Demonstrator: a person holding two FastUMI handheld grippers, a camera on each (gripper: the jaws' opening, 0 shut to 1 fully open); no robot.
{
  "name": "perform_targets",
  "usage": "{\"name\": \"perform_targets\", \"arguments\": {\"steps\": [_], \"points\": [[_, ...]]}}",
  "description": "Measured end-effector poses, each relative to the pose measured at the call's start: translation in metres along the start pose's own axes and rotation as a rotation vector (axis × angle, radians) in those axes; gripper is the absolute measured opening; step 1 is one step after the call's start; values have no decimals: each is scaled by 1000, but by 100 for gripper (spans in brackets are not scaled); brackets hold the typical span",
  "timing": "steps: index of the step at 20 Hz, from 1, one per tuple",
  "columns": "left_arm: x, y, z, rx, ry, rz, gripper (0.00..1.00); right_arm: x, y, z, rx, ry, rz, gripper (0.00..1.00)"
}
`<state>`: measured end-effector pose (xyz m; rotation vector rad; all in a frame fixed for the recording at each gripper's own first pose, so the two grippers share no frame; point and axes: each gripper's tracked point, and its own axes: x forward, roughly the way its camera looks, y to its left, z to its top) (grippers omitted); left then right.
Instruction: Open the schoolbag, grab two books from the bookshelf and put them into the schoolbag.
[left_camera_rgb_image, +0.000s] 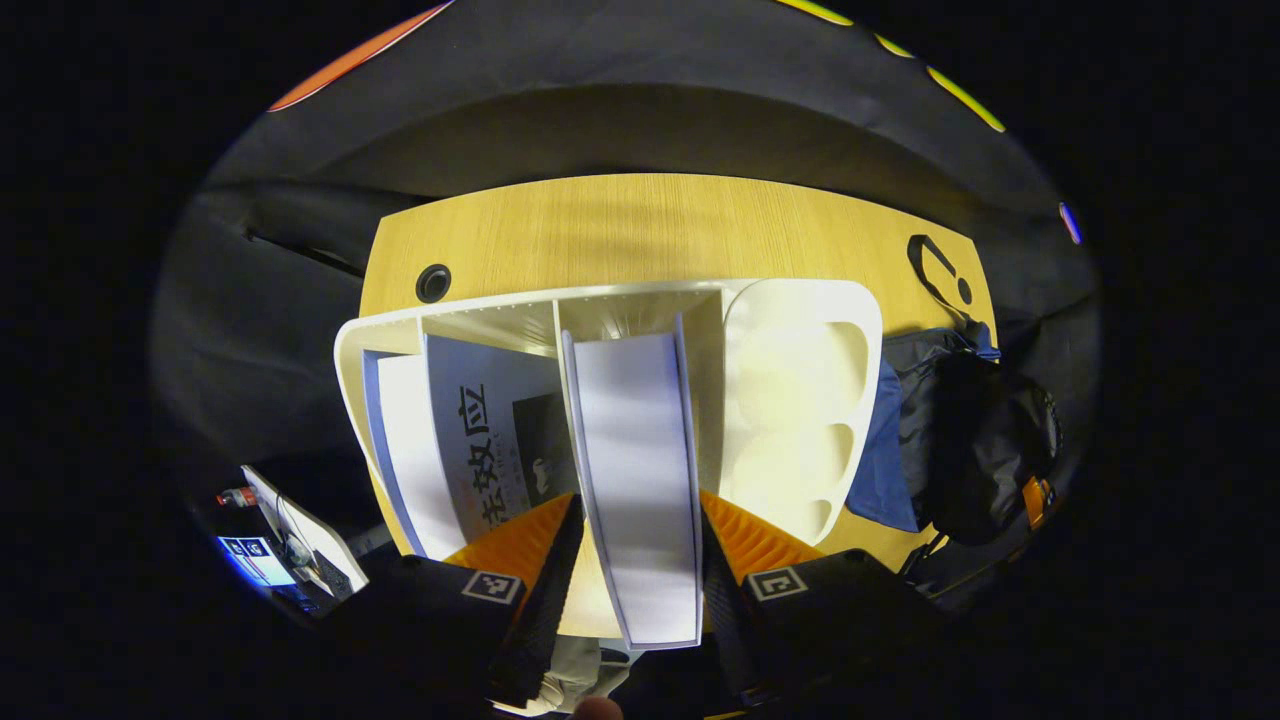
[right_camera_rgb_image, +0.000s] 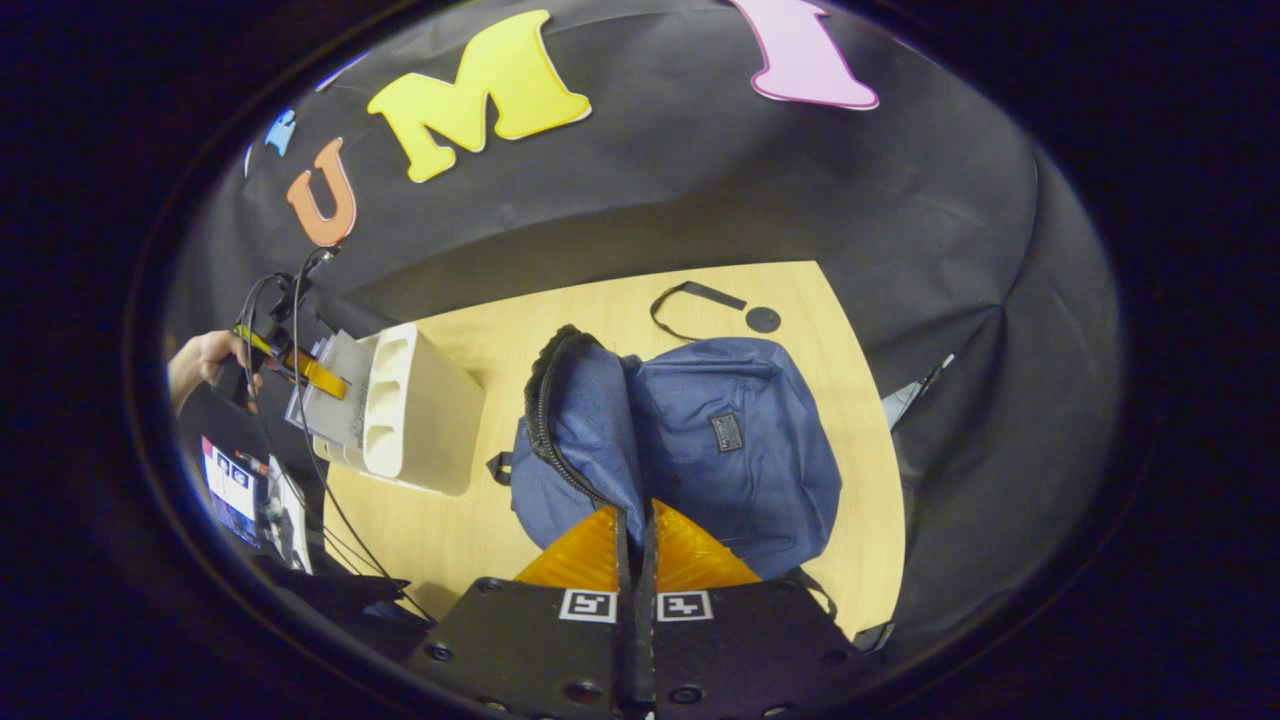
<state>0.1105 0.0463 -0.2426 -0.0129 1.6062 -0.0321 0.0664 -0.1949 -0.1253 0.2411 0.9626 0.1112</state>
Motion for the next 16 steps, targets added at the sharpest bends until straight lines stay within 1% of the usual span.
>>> {"name": "perform_targets", "arguments": {"steps": [4, 5, 6, 7, 10, 11, 13, 14, 16], "points": [[1, 5, 0, 4, 27, 29, 57, -2, -1, 1, 7, -7, -1, 0], [1, 5, -3, 1, 34, 28, 58, -2, 0, 2, 6, -7, 0, 0], [2, 2, -7, -11, 39, 22, 50, -1, -1, 2, 2, -9, 3, 0], [-1, -1, -10, -19, 45, 20, 47, 0, -1, 2, -1, -10, 2, 0], [-18, -1, -17, -6, 37, 37, 44, 0, 0, 4, -6, -8, 7, 0], [-28, -1, -21, 8, 33, 34, 43, 1, 0, 2, -6, -8, 11, 0], [-53, -1, -37, 18, 32, 3, 42, 1, 1, 2, -10, -7, 14, 0], [-72, 2, -49, 30, 26, -9, 42, 1, 1, 3, -16, -10, 14, 0], [-101, 11, -65, 41, -7, -16, 42, 0, 4, 2, -23, -12, 17, 0]]}}
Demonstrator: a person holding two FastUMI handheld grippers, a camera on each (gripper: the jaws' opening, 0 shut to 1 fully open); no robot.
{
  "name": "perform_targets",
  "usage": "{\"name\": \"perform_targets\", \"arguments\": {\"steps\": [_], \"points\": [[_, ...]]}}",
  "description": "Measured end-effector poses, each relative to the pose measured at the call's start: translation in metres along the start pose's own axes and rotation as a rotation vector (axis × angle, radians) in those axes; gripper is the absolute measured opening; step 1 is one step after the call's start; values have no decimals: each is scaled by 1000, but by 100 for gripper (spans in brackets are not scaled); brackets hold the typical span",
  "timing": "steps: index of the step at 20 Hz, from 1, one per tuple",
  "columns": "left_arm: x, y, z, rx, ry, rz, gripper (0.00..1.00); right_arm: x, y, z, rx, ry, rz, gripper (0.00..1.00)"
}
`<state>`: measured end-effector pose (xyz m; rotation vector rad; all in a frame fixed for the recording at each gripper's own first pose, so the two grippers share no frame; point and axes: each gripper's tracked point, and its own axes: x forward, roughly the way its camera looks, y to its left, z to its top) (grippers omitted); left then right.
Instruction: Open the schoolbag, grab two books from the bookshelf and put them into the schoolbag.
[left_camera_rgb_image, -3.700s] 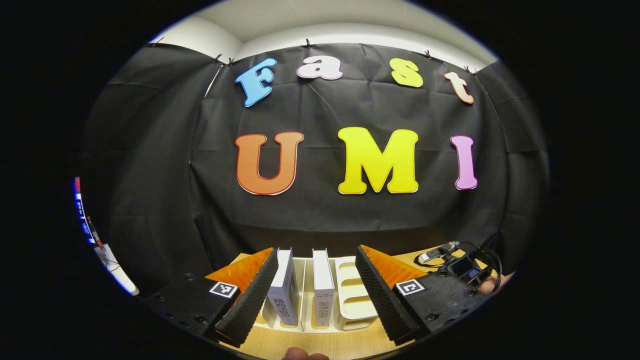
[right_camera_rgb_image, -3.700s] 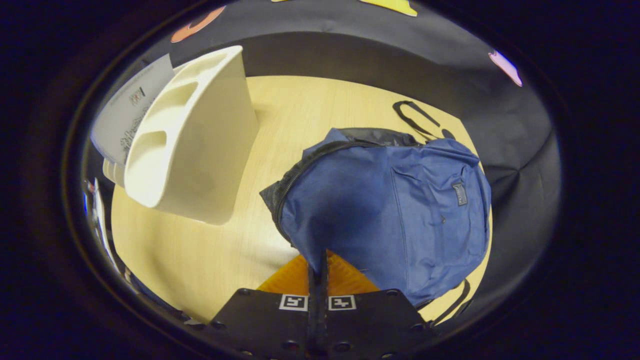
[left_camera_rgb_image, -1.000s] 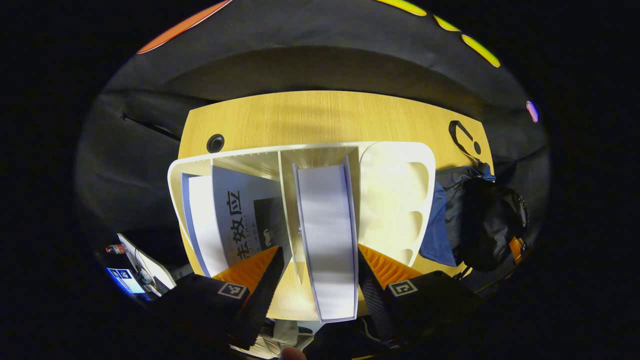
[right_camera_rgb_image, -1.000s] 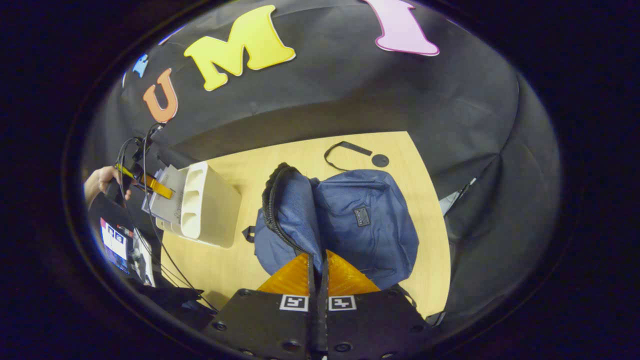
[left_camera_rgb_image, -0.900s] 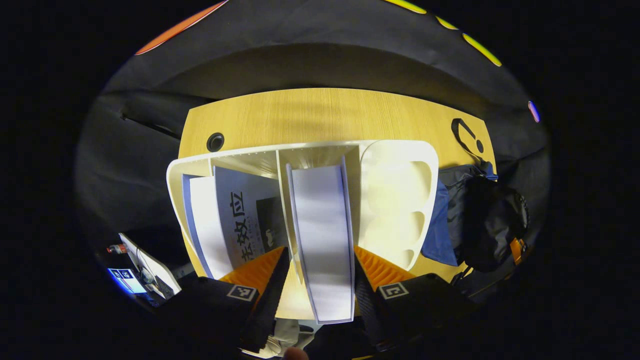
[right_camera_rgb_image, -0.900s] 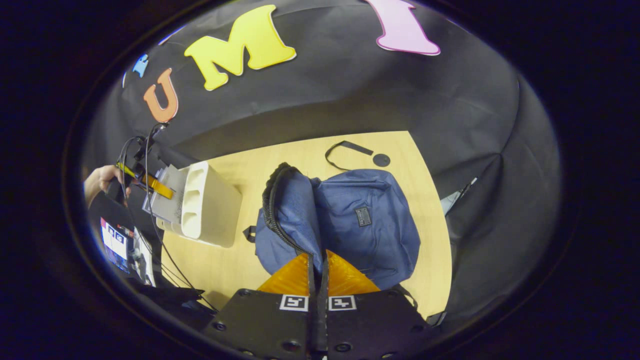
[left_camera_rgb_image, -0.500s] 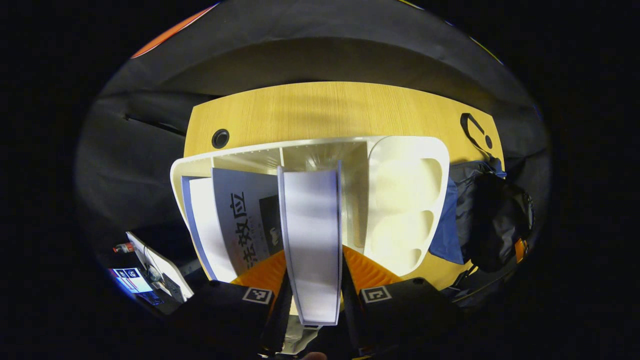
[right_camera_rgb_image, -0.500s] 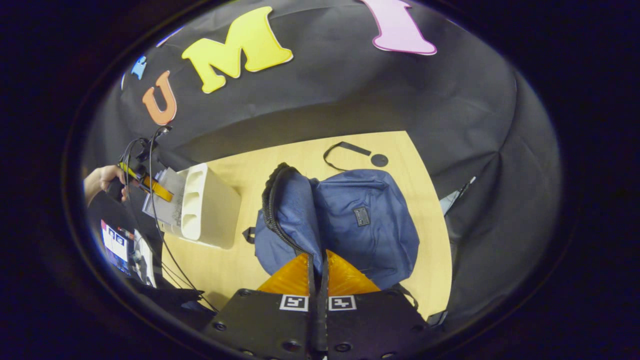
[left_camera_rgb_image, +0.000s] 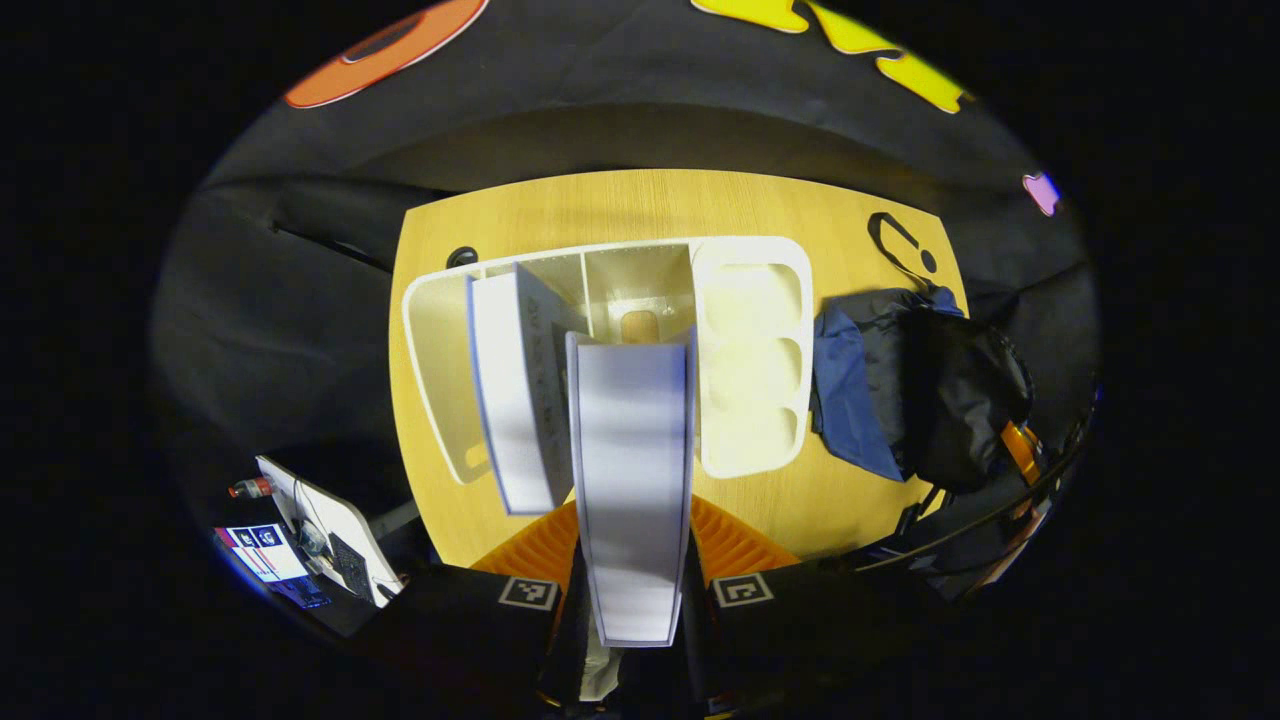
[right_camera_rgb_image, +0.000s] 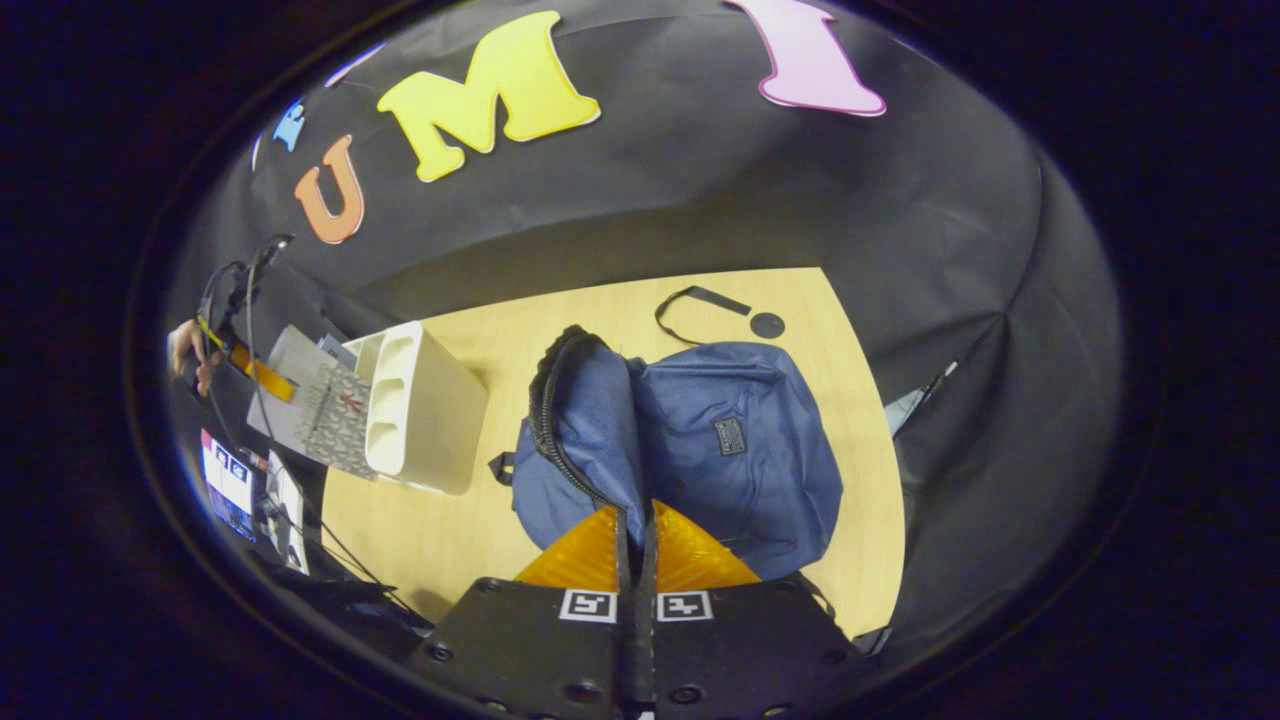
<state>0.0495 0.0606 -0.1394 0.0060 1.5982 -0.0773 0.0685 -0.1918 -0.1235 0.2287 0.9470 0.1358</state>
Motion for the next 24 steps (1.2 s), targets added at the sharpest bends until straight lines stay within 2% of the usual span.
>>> {"name": "perform_targets", "arguments": {"steps": [3, 6, 10, 12, 13, 15, 18, 21, 23, 24], "points": [[-46, 2, -20, -37, -88, -41, 41, 0, 3, 0, -13, 1, 1, 0], [-88, -1, -43, -112, -176, -126, 40, -1, 7, 1, -34, 1, 1, 0], [-107, -25, -48, -141, -248, -242, 40, -7, 13, 6, -39, -19, 2, 0], [-106, -56, -48, -162, -251, -347, 40, -13, 10, 8, -29, -35, 4, 0], [-105, -70, -48, -173, -244, -393, 44, -14, 9, 8, -25, -40, 4, 0], [-101, -102, -42, -160, -240, -470, 40, -17, 5, 9, -12, -46, 3, 0], [-91, -152, -27, -111, -250, -559, 40, -23, -1, 13, 8, -68, 2, 0], [-65, -192, -18, -92, -231, -615, 40, -30, -5, 18, 45, -85, 18, 0], [-35, -219, -16, -77, -223, -639, 40, -33, -12, 23, 57, -95, 18, 0], [-7, -239, -15, -82, -210, -658, 40, -35, -15, 25, 67, -98, 21, 3]]}}
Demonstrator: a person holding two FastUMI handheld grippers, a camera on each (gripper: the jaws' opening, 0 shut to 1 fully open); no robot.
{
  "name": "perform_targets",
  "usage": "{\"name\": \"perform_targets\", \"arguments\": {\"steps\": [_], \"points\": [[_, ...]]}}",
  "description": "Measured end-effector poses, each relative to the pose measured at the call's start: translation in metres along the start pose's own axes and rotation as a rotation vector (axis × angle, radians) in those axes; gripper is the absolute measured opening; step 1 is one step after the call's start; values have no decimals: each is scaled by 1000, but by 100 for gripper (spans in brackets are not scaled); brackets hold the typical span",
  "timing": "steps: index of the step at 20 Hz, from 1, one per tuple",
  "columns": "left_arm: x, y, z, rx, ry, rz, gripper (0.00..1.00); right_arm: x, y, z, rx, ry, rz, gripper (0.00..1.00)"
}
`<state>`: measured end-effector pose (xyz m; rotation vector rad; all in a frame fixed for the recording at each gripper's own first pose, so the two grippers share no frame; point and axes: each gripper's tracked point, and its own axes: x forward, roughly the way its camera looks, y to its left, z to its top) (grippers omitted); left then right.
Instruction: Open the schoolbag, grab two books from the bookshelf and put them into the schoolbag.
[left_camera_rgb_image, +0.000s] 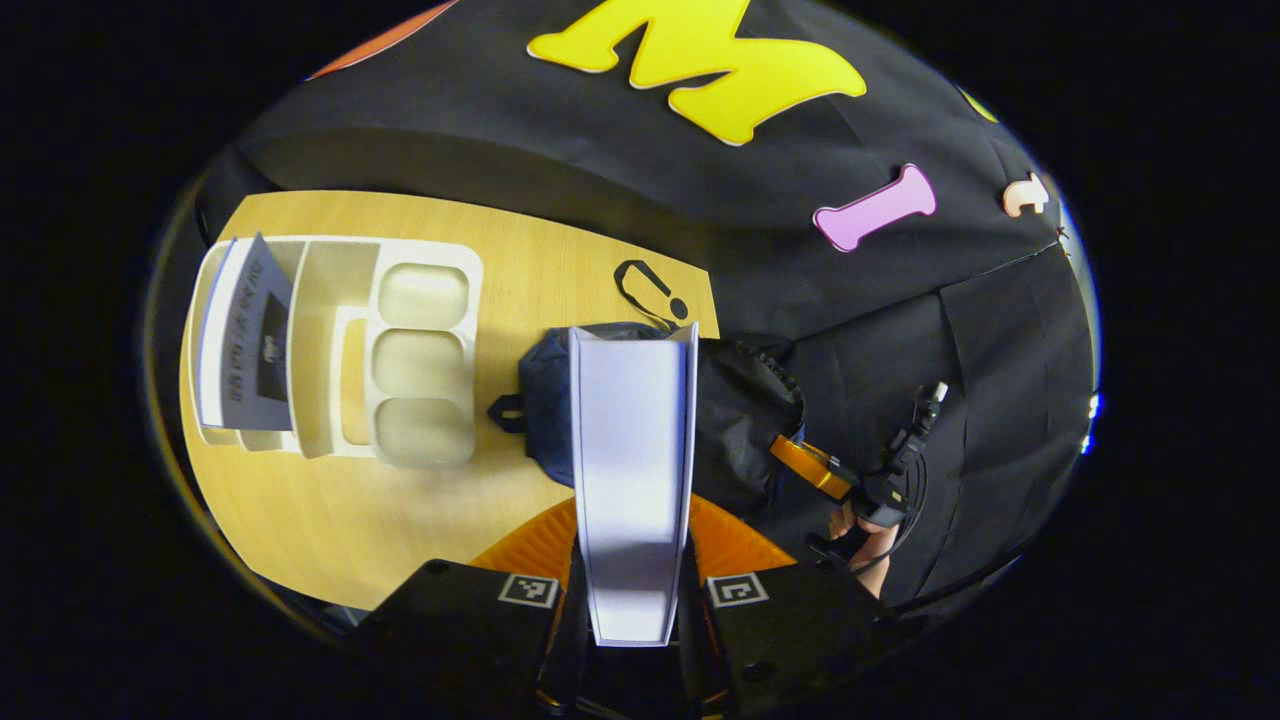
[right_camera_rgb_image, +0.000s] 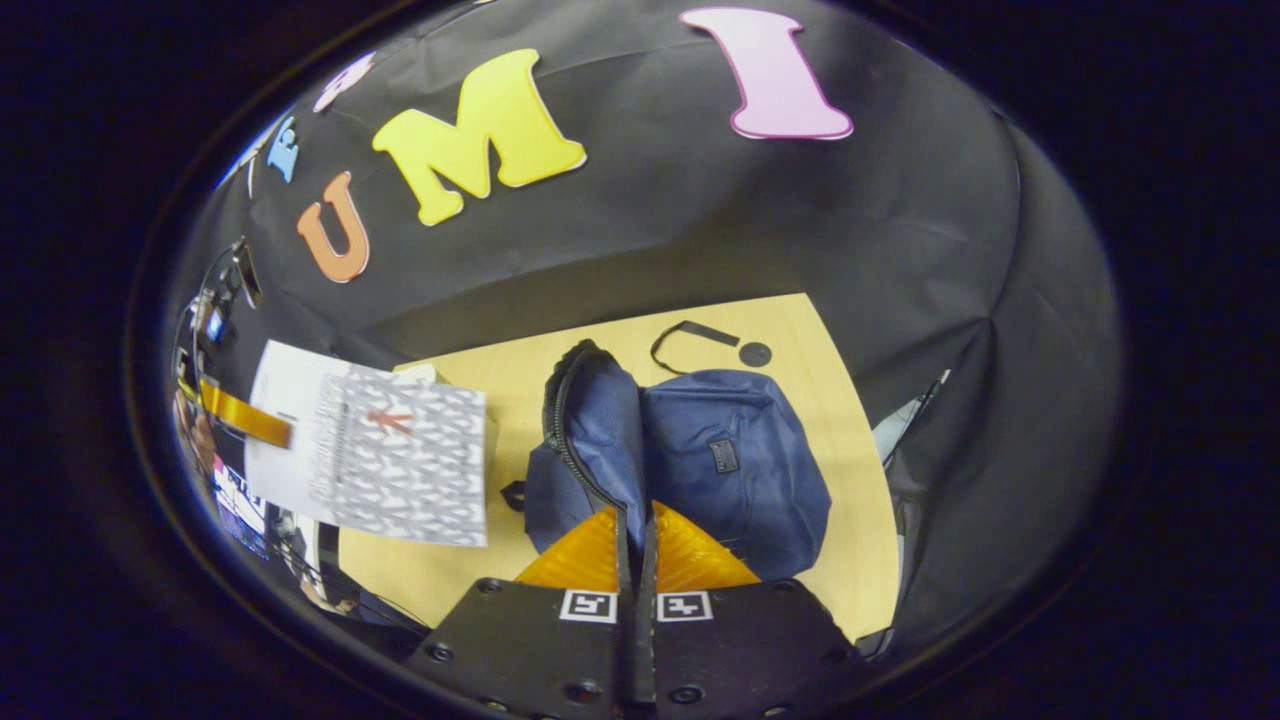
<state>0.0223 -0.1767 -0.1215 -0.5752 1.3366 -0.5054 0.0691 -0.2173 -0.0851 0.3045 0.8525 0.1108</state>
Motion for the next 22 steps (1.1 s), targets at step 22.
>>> {"name": "perform_targets", "arguments": {"steps": [22], "points": [[266, -14, -22, -181, 83, -332, 40, -15, -7, 28, -22, 16, -19, 0]]}}
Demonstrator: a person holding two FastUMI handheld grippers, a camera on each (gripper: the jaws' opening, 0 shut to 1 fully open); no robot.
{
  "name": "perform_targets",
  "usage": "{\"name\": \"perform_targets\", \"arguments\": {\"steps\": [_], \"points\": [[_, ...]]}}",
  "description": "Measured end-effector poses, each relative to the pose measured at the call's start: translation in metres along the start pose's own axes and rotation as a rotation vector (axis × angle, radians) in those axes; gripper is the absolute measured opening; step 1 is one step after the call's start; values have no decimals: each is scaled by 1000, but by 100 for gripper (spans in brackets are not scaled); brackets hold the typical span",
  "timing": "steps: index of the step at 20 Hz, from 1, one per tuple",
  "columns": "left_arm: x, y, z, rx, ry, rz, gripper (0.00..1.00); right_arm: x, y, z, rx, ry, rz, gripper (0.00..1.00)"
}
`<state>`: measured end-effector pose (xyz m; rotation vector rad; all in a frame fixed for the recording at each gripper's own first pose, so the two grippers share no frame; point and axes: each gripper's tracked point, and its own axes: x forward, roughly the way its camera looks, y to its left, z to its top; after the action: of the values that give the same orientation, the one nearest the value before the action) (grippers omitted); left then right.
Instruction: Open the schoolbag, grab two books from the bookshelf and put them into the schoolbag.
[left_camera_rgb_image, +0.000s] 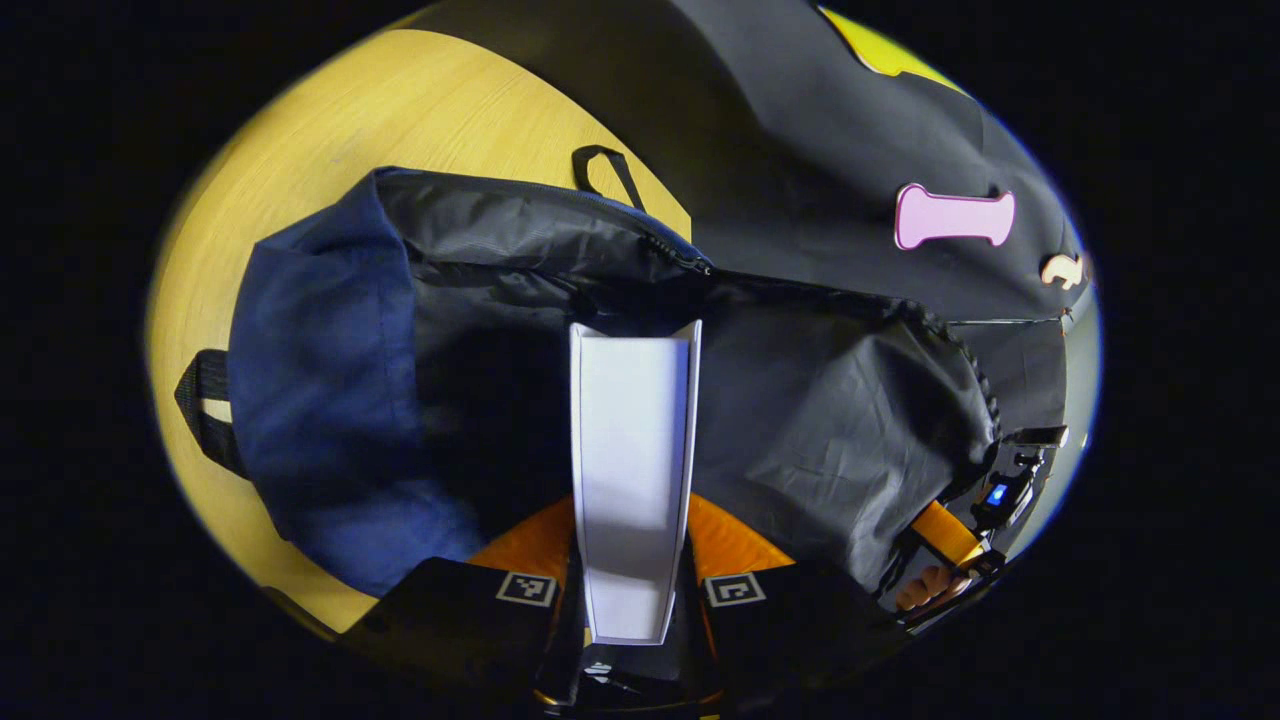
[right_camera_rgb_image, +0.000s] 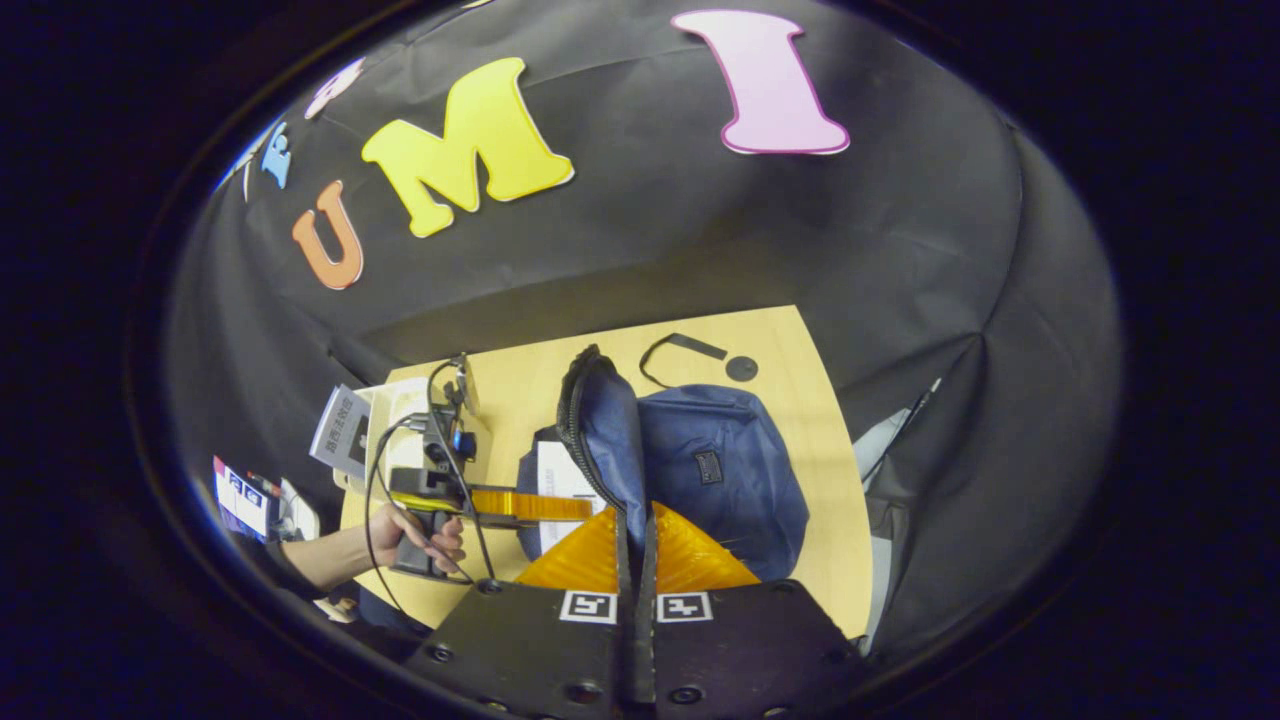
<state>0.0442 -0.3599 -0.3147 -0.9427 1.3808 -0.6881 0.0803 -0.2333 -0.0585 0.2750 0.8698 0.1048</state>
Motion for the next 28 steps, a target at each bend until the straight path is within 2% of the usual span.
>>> {"name": "perform_targets", "arguments": {"steps": [2, 4, 6, 7, 8, 9, 10, 11, 12, 13, 17, 19, 20, 21, 22, 24, 25, 26, 28], "points": [[2, 3, 1, 14, 21, 29, 40, 1, 2, -1, -4, 3, 3, 0], [0, 28, 4, 53, 31, 166, 48, 5, 4, -3, -7, 13, 7, 0], [-7, 49, 7, 72, 41, 275, 80, 7, 7, -5, -11, 21, 14, 0], [-13, 56, 7, 88, 38, 330, 75, 9, 8, -6, -14, 23, 14, 0], [-22, 63, 10, 110, 39, 391, 77, 10, 9, -5, -17, 23, 13, 0], [-34, 76, 12, 137, 43, 477, 90, 12, 9, -6, -20, 24, 11, 0], [-50, 86, 15, 190, 30, 564, 82, 13, 10, -6, -24, 28, 11, 0], [-68, 89, 23, 268, 11, 631, 89, 13, 12, -7, -27, 29, 13, 0], [-68, 88, 29, 336, -5, 686, 89, 15, 13, -7, -31, 29, 14, 0], [-97, 83, 35, 413, -37, 745, 89, 16, 14, -8, -35, 29, 13, 0], [-160, 34, 70, 646, -275, 890, 89, 20, 24, -9, -48, 28, 15, 0], [-200, 9, 77, 714, -410, 935, 88, 23, 29, -9, -58, 28, 10, 0], [-225, -5, 72, 712, -501, 941, 88, 24, 35, -11, -63, 31, 10, 3], [-241, -13, 69, 703, -546, 935, 89, 26, 38, -13, -71, 32, 5, 3], [-262, -21, 66, 693, -591, 917, 96, 27, 42, -16, -86, 34, -3, 3], [-293, -28, 59, 677, -633, 894, 96, 29, 50, -19, -103, 37, -10, 3], [-308, -29, 55, 666, -647, 882, 100, 29, 53, -20, -110, 38, -14, 3], [-325, -31, 52, 652, -660, 866, 96, 30, 56, -21, -117, 37, -20, 0], [-367, -28, 46, 598, -682, 842, 96, 30, 61, -22, -122, 33, -30, 0]]}}
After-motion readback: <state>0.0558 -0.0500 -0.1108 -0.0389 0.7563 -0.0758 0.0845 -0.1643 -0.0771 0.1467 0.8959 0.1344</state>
